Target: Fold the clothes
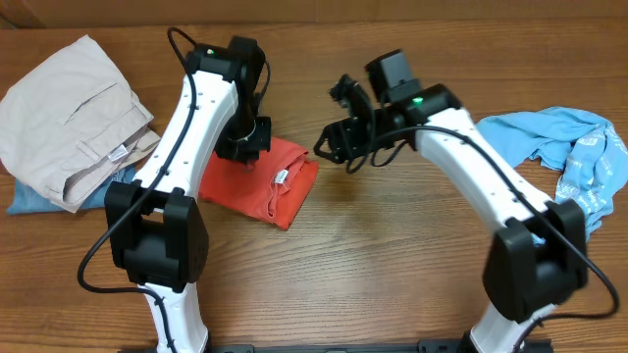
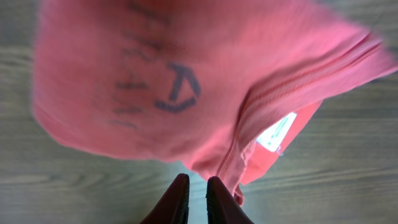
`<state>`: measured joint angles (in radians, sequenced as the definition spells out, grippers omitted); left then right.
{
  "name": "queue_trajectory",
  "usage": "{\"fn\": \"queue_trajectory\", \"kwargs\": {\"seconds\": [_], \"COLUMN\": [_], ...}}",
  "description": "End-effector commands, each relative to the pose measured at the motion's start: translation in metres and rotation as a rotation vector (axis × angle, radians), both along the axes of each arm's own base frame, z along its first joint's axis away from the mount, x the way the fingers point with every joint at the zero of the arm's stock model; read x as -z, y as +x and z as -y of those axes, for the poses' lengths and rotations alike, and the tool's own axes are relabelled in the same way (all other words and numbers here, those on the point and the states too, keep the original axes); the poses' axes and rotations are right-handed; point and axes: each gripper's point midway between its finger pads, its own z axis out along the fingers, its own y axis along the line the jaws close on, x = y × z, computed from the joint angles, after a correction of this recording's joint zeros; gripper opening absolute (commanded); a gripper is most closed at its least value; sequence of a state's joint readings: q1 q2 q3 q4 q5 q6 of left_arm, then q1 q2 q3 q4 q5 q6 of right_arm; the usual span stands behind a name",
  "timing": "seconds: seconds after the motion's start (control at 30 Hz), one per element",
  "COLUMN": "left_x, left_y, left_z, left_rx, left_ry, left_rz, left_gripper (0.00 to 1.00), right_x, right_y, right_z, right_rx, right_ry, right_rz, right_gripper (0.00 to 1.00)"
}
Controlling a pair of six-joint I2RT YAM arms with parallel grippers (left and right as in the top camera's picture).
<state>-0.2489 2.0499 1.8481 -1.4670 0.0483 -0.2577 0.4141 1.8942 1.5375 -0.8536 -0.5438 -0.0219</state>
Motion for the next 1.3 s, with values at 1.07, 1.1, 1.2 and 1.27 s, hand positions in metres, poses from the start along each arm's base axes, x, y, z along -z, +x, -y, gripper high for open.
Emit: {"fn": "queue_trajectory", "kwargs": {"seconds": [1.07,1.1,1.2,1.27], "left_x": [0.074,0.074,0.074,0.074], "left_y": [-0.073,-0.073,-0.072,-0.072], "left_z": [0.033,0.033,0.034,0.034], "left_rx": [0.032,0.033,0.035,0.034], "left_ry": [-0.063,-0.063,-0.064,-0.064], "left_rz": [-0.238,-0.235,-0.232,-0.232], "left_gripper": [0.27,0.27,0.27,0.27], "right_x": [0.059,0.059,0.058,0.059], "right_y": [0.019,0.019,0.023,0.029], "right_z": [-0.044,-0.045,-0.047,-0.047], "right_rx": [0.007,0.006,0.017,0.053], "right_ry": [0.048,0.044,0.05,0.044], "right_rz": [-0.06,-0.054,-0.04,-0.036], "right_gripper": [0.54,0.54,0.53,0.43]}}
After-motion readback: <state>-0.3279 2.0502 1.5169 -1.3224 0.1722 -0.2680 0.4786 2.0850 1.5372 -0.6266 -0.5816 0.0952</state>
